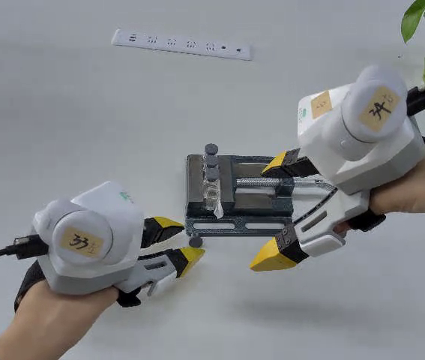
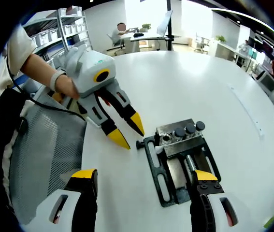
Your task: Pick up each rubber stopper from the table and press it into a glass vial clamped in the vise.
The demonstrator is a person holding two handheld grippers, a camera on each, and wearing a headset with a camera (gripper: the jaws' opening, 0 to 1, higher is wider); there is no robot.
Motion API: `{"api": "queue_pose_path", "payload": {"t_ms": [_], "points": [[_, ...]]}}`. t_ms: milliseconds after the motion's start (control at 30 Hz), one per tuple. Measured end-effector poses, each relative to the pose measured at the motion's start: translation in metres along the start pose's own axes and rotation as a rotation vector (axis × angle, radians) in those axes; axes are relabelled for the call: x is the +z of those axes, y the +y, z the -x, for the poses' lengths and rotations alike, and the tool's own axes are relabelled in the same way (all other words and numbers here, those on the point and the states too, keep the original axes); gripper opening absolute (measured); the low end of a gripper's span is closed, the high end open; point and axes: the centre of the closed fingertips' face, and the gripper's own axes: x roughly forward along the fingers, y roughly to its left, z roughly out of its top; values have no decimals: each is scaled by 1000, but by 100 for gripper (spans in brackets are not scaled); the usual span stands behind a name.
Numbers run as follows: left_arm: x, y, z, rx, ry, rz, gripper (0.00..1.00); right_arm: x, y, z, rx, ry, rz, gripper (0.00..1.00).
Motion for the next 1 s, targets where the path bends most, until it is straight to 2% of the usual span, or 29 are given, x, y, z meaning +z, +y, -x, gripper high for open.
{"api": "queue_pose_path", "payload": {"t_ms": [167, 333, 500, 667, 700, 867, 1000], "points": [[1, 2, -3, 14, 3, -5, 12, -6, 4, 3, -4, -3, -17, 76], [-3, 5, -6, 21, 26, -23, 12, -8, 6, 4, -8, -9, -33, 74], [-5, 6, -7, 21, 25, -25, 11, -10, 8, 2, -3, -10, -39, 73], [-4, 5, -8, 24, 38, -76, 12, -10, 11, 3, 0, -14, -45, 72], [-4, 5, -9, 25, 45, -101, 13, -10, 11, 3, 0, -16, -47, 72], [-4, 2, -12, 5, 63, -160, 13, -13, 12, 2, 2, -15, -53, 70], [-3, -6, -14, -14, 75, -208, 15, -15, 12, 3, -1, -13, -60, 70]]}}
